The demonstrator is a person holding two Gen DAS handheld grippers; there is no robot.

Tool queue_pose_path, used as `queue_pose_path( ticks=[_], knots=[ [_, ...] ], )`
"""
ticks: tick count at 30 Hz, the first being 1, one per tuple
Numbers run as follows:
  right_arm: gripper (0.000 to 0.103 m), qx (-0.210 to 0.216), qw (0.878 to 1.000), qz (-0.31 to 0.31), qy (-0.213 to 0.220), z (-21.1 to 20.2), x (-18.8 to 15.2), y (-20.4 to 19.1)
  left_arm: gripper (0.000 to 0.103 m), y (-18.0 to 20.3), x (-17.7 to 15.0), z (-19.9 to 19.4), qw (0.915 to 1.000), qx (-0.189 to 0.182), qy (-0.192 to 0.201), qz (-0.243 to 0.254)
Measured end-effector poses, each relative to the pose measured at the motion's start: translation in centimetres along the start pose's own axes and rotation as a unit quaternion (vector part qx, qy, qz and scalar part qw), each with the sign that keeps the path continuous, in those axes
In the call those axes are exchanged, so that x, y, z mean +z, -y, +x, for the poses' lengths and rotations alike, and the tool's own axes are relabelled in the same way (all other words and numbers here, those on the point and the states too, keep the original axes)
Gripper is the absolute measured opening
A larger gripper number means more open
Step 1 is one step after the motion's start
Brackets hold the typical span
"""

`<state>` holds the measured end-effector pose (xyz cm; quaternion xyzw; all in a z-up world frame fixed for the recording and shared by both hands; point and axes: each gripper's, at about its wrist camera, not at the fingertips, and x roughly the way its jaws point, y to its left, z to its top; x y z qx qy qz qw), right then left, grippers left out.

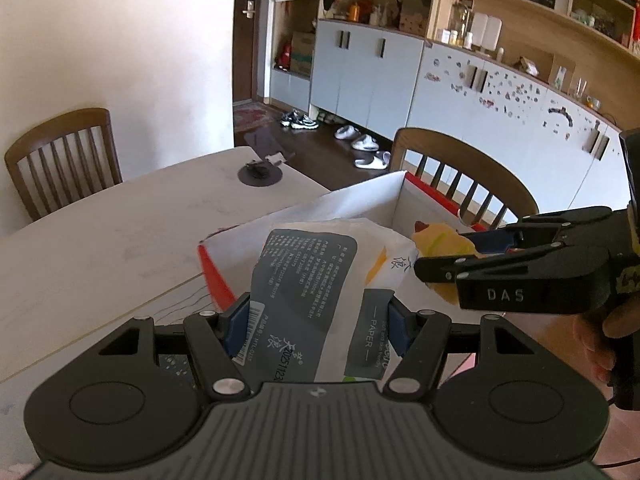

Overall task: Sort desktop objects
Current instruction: 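Carry the duck and tissue pack to the red shoebox and lower them inside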

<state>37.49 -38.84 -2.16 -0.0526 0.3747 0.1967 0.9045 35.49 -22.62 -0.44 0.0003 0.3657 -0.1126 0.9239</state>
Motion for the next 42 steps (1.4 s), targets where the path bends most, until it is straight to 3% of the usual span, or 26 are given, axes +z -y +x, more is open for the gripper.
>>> queue_pose_path(
  ticks=[13, 24, 34, 42],
  knots=[
    [0.046, -0.011, 0.999, -0.028, -0.034, 2.8, -0.7, 1.7, 0.066, 1.8, 1.6, 6.3, 0.9968, -0.004, -0.058, 0.055],
    [0.046, -0.004, 0.994, -0.066, -0.083, 5.7, -0.9, 2.7, 0.067, 3.1, 1.9, 11.7, 0.9856, 0.003, -0.127, 0.111],
    [0.046, 0.021, 0.986, -0.095, -0.138, 7.7, -1.5, 3.1, 0.067, 3.5, 1.3, 14.7, 0.9742, -0.005, -0.191, 0.12],
    [0.049, 0.022, 0.983, -0.092, -0.158, 8.8, -1.4, 3.6, 0.071, 2.9, 1.3, 15.4, 0.9732, -0.01, -0.201, 0.11]
  ],
)
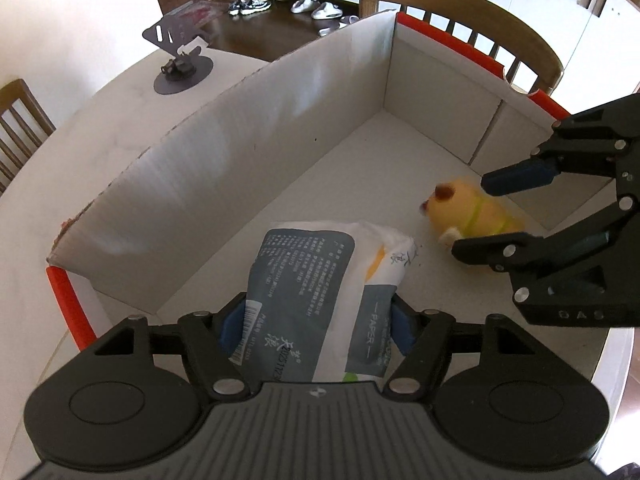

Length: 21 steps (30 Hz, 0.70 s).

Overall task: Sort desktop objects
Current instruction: 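Carry the duck and tissue pack to the red shoebox and lower them inside, then open the right tool over the box while the left tool releases the tissue pack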

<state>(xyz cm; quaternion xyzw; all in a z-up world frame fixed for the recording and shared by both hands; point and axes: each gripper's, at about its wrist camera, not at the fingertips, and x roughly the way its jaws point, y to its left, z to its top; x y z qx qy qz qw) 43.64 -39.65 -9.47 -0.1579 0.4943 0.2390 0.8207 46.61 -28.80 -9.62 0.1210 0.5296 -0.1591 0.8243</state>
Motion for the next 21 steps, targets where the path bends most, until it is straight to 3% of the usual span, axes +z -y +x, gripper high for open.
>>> queue_pose_path(
  ticks=[2, 7, 14, 21],
  knots=[
    [0.057, 0.001, 1.0, 0.006, 0.001, 0.0, 0.1, 0.3, 0.071, -0.2, 0.0, 0.0, 1.0, -0.006, 0.0, -0.007],
    [0.065, 0.018, 1.0, 0.009, 0.008, -0.4, 0.1, 0.5, 0.074, -0.6, -0.2, -0.4, 0.9996, -0.022, 0.006, -0.016],
    [0.075, 0.037, 0.999, 0.02, 0.035, -2.9, -0.6, 1.1, 0.087, -0.3, -0.7, -2.0, 0.9979, -0.052, 0.034, -0.015],
    [0.078, 0.052, 0.996, 0.044, 0.066, -5.9, -1.1, 2.5, 0.094, 0.0, -1.4, -4.3, 0.9958, -0.056, 0.066, -0.029]
  ],
)
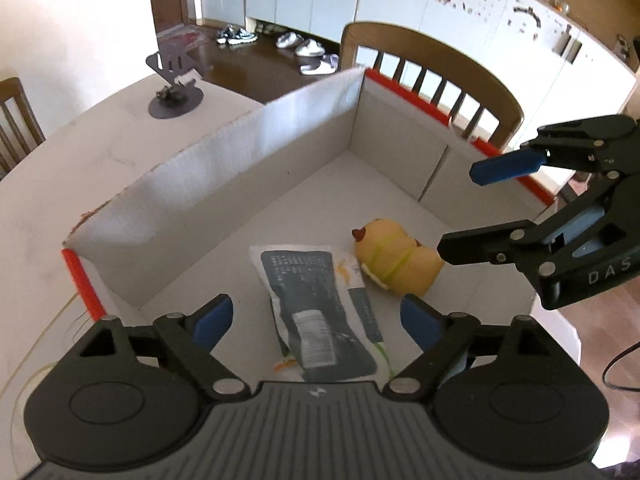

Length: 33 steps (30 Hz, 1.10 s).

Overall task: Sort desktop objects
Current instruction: 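Open the right tool over the box while the left tool releases the tissue pack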

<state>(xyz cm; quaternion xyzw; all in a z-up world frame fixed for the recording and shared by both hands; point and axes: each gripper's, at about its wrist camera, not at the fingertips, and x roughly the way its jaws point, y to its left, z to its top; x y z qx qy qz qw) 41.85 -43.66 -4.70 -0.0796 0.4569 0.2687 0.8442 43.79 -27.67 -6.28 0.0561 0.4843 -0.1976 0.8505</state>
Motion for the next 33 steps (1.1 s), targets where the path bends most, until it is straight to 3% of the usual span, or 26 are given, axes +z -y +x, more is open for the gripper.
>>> queue_pose_path(
  ticks=[6, 9, 15, 33],
  knots=[
    [0.08, 0.007, 1.0, 0.01, 0.017, -1.3, 0.1, 0.1, 0.098, 0.2, -0.6, -2.7, 0.9995, 0.0, 0.03, -0.009],
    [0.085, 0.012, 1.0, 0.014, 0.025, -1.7, 0.2, -0.3, 0.103, 0.1, -1.2, -4.0, 0.9988, 0.0, 0.046, -0.017],
    [0.093, 0.02, 0.999, 0.022, 0.039, -2.8, 0.3, -1.4, 0.103, -0.2, -2.7, -6.4, 0.9969, 0.003, 0.07, -0.037],
    [0.095, -0.008, 0.997, 0.046, 0.059, -4.6, -0.9, -6.9, 0.103, -3.0, -7.4, -11.6, 0.9923, 0.004, 0.108, -0.061]
  ],
)
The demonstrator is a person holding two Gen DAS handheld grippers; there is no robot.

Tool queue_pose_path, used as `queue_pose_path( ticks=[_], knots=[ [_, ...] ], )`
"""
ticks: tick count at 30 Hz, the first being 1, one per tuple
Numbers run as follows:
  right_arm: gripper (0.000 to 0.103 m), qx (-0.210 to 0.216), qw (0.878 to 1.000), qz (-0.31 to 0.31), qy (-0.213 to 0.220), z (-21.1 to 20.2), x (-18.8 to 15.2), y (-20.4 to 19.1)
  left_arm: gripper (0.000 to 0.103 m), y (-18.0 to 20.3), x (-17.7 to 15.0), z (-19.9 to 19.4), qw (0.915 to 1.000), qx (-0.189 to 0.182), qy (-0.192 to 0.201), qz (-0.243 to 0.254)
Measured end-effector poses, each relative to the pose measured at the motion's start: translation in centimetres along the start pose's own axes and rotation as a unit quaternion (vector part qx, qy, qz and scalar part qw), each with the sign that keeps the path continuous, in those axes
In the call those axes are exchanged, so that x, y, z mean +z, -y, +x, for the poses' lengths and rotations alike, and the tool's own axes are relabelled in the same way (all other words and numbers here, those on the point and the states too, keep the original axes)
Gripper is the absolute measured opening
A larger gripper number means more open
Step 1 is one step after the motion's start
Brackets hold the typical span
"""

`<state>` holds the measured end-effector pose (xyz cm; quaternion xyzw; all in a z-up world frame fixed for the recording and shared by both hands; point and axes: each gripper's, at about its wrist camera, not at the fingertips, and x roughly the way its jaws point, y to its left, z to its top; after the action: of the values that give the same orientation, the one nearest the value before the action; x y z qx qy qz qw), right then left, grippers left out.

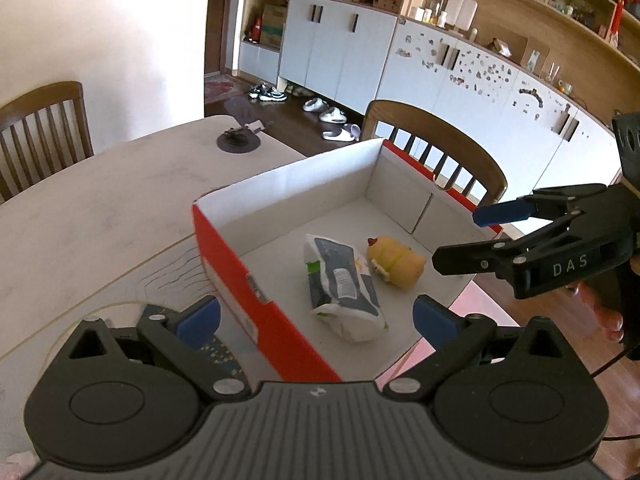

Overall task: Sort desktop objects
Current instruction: 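Open the right tool over the box while the left tool releases the tissue pack, then move both tools back over the glass turntable toward the remaining packets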

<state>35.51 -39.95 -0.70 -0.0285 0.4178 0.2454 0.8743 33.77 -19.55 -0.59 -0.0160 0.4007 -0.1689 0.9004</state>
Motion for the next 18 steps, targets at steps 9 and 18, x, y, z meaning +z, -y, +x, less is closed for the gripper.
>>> queue_pose_path(
  ticks=[9, 18],
  knots=[
    [0.095, -0.001, 1.0, -0.003, 0.008, -0.8, -0.5, -3.7, 0.103, -1.8, -2.0, -2.9, 0.9998, 0.003, 0.012, -0.014],
    [0.095, 0.002, 1.0, -0.013, 0.01, -1.0, -1.1, -8.0, 0.103, -4.1, -4.7, -6.2, 0.9994, 0.013, 0.024, -0.022]
  ],
)
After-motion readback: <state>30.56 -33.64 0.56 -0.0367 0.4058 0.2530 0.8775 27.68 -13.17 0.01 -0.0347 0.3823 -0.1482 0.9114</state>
